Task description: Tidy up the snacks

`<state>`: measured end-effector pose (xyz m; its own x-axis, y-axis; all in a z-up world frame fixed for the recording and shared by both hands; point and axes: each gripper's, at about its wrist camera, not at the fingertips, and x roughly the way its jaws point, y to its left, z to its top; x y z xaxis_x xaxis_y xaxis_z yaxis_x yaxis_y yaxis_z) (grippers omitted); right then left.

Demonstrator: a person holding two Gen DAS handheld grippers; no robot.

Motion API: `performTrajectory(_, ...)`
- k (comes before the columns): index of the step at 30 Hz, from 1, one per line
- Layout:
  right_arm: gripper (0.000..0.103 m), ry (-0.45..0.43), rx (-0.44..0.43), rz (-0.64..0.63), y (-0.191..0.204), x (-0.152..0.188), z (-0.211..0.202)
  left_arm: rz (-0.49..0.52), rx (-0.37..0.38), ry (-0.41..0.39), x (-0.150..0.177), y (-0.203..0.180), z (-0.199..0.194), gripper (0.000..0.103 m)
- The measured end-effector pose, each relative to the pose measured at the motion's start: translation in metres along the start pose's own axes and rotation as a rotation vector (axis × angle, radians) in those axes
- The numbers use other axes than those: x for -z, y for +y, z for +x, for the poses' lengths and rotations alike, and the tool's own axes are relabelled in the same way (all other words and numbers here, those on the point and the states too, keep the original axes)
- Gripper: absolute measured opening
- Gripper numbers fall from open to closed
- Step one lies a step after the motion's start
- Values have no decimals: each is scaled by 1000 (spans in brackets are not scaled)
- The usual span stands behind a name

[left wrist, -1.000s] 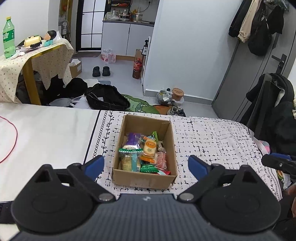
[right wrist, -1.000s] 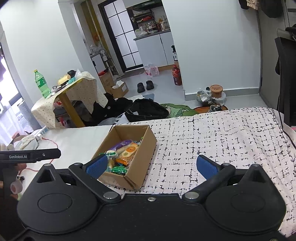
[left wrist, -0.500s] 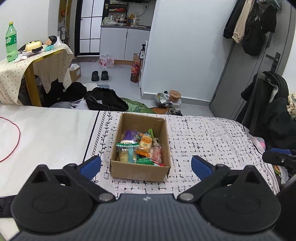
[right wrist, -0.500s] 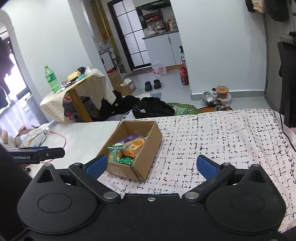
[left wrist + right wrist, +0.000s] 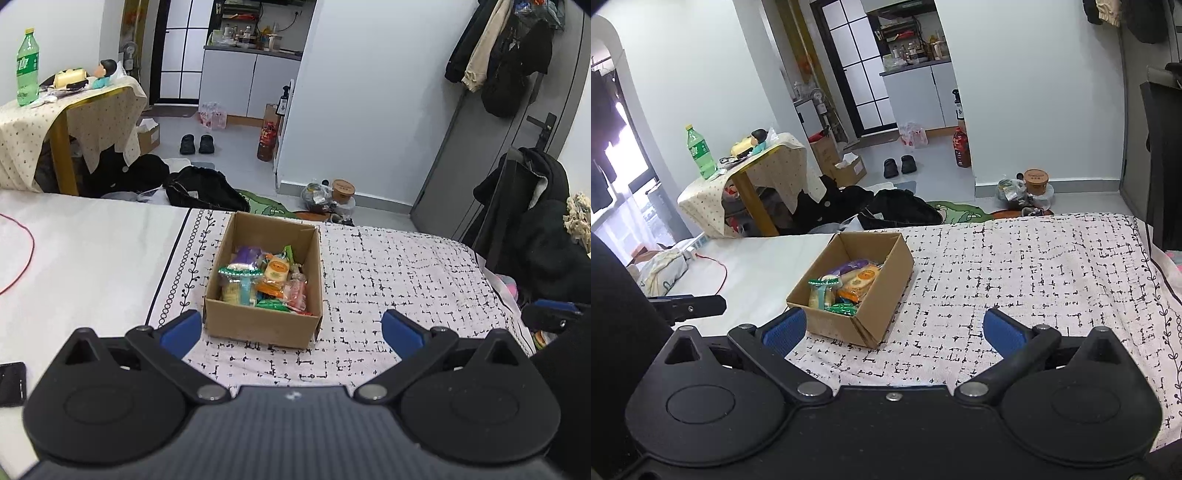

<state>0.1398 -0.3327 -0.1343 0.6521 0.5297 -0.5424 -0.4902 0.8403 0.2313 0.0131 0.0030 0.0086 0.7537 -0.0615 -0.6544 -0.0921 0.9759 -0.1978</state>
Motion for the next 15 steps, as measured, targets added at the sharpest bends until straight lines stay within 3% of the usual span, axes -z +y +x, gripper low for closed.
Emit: performTrajectory(15, 103, -1, -6, 0, 2, 1, 0, 4, 2, 6, 2, 0, 1, 103)
